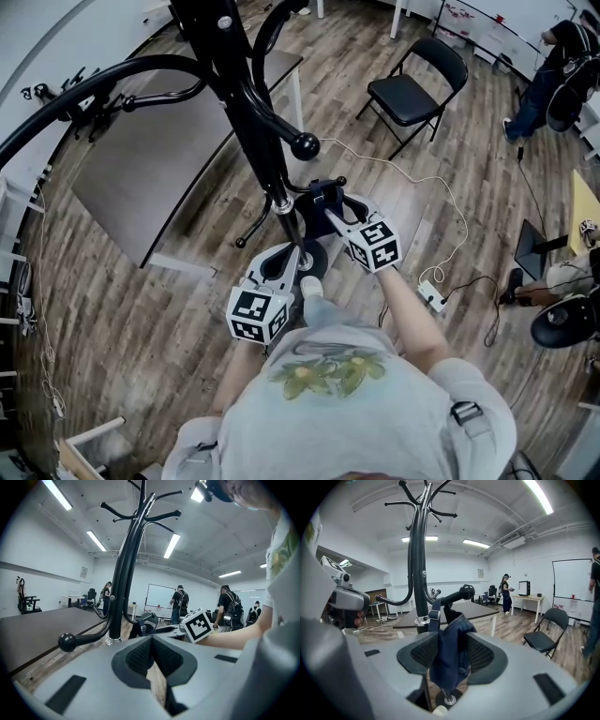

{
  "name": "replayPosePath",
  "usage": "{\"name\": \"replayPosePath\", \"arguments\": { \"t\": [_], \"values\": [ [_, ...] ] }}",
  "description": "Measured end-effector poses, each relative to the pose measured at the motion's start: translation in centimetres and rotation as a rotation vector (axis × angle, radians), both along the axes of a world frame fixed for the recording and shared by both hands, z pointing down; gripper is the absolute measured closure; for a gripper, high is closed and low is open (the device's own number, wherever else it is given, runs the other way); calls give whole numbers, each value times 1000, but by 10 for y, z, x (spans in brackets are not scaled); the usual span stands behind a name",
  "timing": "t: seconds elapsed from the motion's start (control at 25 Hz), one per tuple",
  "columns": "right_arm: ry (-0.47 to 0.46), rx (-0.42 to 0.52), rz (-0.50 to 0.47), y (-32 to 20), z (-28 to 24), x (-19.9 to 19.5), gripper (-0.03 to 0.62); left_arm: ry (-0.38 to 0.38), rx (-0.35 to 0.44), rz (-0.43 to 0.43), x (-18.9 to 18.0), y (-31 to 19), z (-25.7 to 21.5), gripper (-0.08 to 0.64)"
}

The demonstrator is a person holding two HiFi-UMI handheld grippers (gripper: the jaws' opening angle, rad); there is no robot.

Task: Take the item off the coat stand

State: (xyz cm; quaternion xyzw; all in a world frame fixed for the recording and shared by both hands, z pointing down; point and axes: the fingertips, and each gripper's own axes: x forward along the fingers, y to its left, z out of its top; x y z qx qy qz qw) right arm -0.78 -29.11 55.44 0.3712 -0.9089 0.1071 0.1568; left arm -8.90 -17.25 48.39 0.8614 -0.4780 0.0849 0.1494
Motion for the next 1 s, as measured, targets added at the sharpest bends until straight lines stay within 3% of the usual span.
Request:
{"name": "replayPosePath", "arguments": {
  "t": [0.12, 0.2, 1.0],
  "values": [
    [23, -16, -5, 1, 5, -2, 453, 0, 4, -6, -4, -2, 0, 545],
    [24, -31, -11, 4, 7, -4, 574, 1, 4, -4, -5, -2, 0, 545],
    [-115, -78, 18, 2, -14, -5, 581, 20, 0, -15, -20, -3, 4, 545]
  ]
}}
